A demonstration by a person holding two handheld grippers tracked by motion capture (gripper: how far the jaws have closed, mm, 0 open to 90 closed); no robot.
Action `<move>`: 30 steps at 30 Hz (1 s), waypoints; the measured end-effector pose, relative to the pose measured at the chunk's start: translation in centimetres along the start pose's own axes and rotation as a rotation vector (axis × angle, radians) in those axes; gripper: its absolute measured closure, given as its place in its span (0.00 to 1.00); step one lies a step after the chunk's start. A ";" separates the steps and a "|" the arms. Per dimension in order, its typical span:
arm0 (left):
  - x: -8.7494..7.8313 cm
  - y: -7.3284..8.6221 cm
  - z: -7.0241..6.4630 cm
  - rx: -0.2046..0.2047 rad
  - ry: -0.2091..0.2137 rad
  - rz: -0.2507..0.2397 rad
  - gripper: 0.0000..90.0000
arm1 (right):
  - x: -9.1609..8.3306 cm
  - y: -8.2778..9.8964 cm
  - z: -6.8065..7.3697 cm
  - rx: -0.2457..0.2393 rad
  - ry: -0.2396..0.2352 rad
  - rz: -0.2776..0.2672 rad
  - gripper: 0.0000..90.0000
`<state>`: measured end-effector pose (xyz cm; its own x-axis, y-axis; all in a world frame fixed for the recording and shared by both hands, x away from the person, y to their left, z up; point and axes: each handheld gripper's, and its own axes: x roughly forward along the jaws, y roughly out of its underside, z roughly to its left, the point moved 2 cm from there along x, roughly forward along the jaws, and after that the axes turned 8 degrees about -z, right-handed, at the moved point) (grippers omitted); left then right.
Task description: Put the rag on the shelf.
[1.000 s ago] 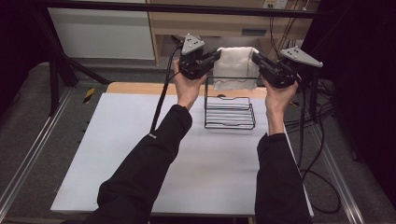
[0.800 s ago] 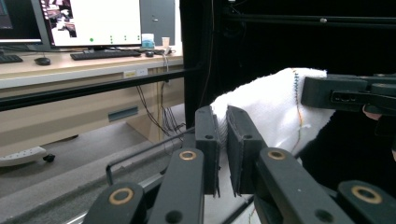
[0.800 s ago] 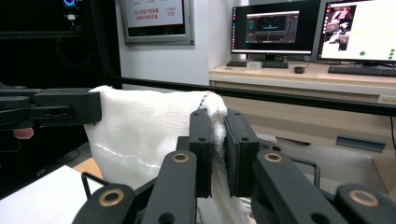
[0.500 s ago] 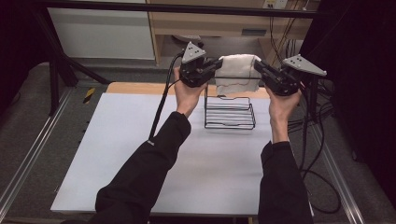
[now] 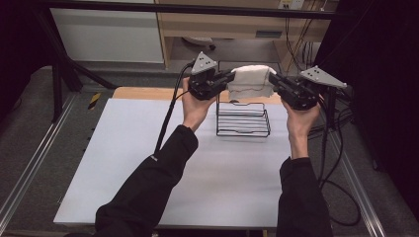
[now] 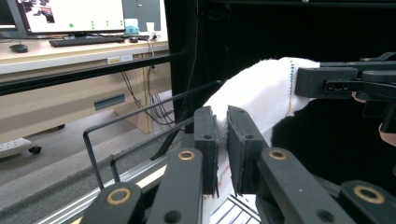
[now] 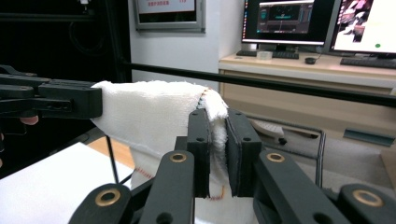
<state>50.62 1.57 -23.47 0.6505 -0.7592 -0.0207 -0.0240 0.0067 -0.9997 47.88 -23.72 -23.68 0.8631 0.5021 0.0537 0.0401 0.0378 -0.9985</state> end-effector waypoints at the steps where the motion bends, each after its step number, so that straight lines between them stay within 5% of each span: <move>1: -0.1 0.1 -0.1 -0.002 0.002 0.004 0.92 | -0.1 0.1 0.0 0.001 -0.002 0.004 0.90; 21: -0.9 1.5 -0.7 -0.023 0.032 0.082 0.84 | -1.4 1.9 0.5 -0.008 -0.038 0.060 0.90; 30: -2.3 -0.5 0.1 -0.048 0.008 0.077 0.72 | -1.5 2.3 0.4 -0.009 -0.038 0.061 0.90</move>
<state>49.25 3.35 -22.90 0.6389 -0.7632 -0.0968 -0.1099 0.0339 -0.9934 46.48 -23.99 -26.06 0.8444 0.5357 -0.0073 -0.0075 -0.0017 -1.0000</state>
